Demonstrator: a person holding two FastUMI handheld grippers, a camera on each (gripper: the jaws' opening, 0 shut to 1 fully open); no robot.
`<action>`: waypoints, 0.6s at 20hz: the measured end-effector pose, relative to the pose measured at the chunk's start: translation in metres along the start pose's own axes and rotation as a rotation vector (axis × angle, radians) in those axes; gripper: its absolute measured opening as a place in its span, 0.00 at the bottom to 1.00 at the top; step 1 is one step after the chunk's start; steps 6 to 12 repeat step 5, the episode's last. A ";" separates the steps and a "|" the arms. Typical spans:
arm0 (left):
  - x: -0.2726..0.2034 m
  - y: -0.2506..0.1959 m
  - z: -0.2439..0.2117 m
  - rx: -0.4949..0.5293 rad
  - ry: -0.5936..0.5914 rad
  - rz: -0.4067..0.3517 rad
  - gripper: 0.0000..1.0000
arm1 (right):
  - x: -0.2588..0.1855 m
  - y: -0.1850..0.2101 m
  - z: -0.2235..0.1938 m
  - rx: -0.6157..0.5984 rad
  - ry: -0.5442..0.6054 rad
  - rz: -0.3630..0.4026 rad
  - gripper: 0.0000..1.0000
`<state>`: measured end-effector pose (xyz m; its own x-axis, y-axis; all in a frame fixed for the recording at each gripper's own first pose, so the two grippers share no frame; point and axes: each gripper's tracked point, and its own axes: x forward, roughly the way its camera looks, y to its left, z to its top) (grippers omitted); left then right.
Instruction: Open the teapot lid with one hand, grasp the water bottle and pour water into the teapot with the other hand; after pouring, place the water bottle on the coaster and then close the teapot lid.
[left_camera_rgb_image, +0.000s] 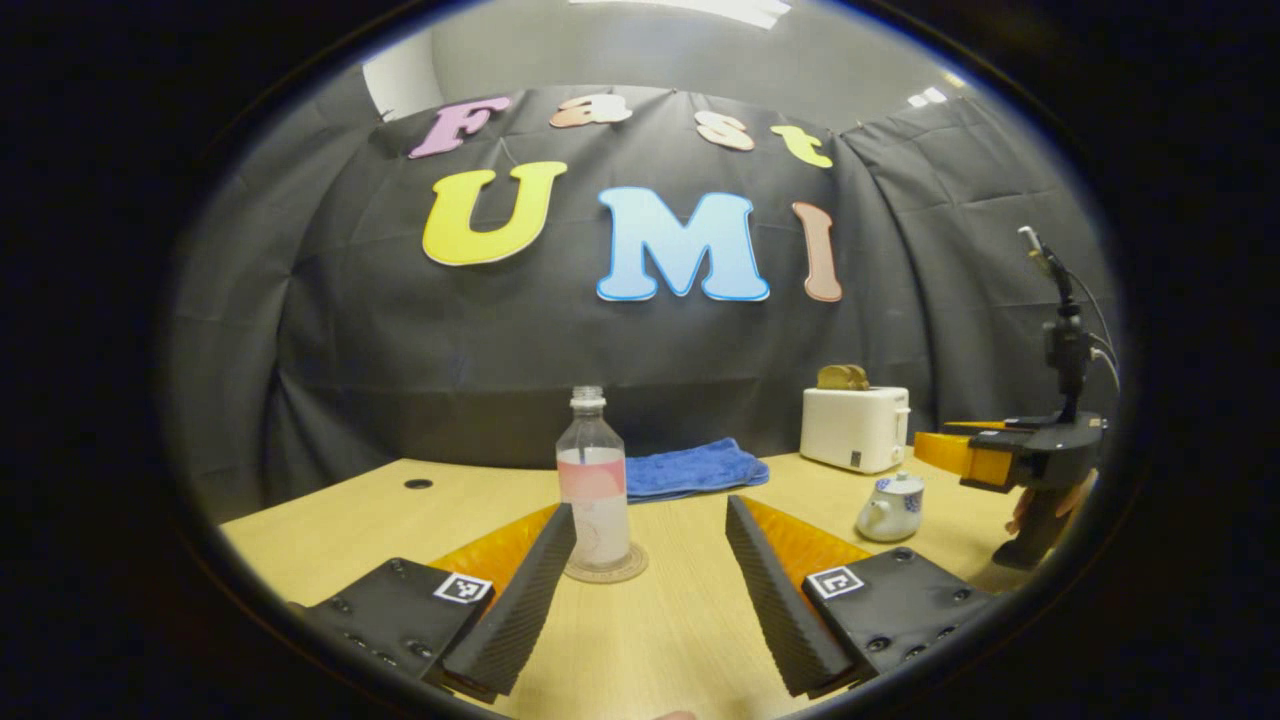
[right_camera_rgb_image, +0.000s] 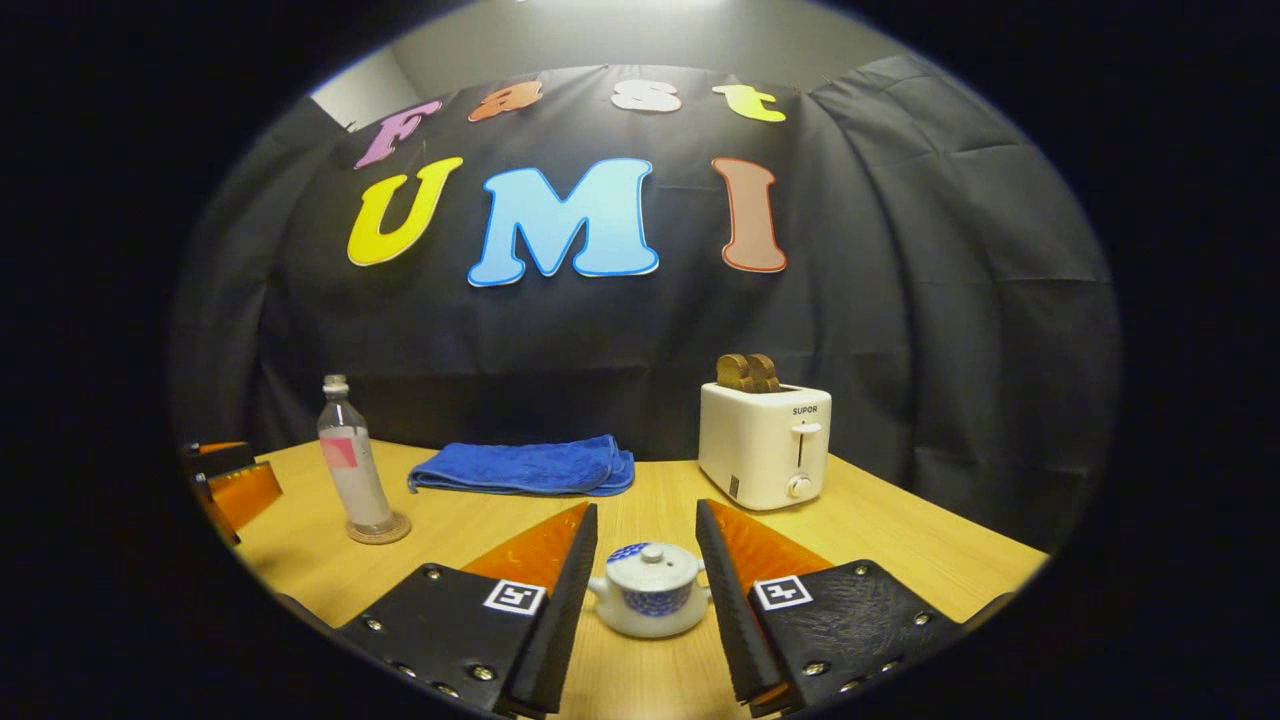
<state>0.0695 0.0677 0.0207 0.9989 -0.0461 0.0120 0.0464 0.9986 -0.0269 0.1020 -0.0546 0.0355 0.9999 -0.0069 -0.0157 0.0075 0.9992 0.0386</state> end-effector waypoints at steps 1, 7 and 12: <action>-0.011 -0.006 -0.002 -0.016 0.009 0.006 1.00 | -0.018 0.006 -0.007 0.006 0.016 0.009 0.66; -0.038 -0.035 -0.025 -0.067 0.056 0.038 1.00 | -0.080 0.032 -0.014 -0.057 -0.028 0.009 0.67; -0.038 -0.035 -0.025 -0.067 0.056 0.038 1.00 | -0.080 0.032 -0.014 -0.057 -0.028 0.009 0.67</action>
